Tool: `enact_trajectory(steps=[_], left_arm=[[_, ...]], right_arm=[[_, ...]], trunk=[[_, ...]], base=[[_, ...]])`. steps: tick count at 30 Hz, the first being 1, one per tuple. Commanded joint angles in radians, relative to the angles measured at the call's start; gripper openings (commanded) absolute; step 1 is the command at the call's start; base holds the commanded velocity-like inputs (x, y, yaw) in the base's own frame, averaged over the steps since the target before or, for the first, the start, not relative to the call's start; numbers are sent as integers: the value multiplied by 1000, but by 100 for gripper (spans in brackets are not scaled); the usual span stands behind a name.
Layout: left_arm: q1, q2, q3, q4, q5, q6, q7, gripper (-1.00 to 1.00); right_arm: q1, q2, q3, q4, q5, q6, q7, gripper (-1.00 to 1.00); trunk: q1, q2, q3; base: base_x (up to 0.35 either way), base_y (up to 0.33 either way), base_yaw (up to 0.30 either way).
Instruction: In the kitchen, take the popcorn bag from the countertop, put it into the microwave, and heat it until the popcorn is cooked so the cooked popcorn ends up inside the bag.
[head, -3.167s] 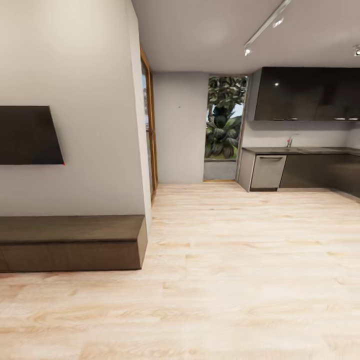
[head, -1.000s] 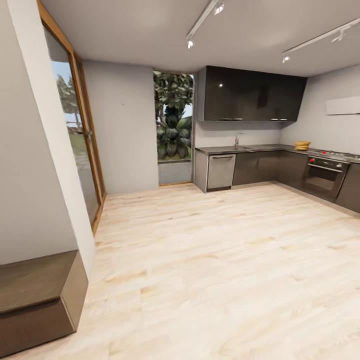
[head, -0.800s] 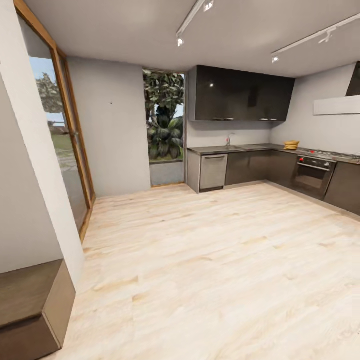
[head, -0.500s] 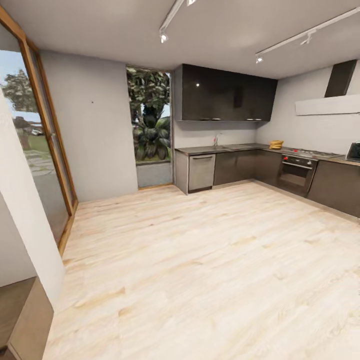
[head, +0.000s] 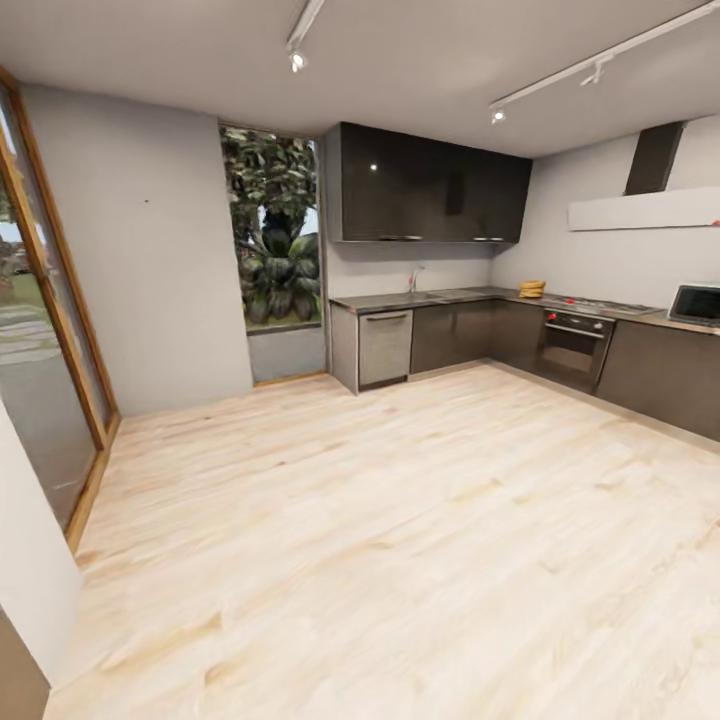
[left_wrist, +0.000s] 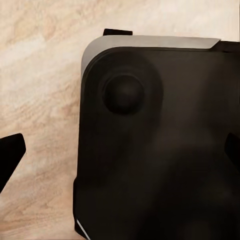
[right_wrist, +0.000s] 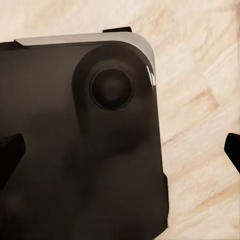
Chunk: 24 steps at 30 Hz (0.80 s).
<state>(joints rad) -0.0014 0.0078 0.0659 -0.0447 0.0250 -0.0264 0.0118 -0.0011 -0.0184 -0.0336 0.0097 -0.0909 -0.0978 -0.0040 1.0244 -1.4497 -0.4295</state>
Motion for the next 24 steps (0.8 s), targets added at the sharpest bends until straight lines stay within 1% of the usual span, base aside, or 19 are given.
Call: enact_trajectory(steps=[1,24], left_arm=[[0,0,6,0,3,-3,0,100],[0,1,7,0,3,-3,0,100]], right_arm=[[0,0,-3,1,-10,-5,1,100],[0,0,-3,1,-10,-5,1,100]], trunk=[[1,0,-1],[1,0,-1]], base=[[332,0,-287],[332,0,-295]])
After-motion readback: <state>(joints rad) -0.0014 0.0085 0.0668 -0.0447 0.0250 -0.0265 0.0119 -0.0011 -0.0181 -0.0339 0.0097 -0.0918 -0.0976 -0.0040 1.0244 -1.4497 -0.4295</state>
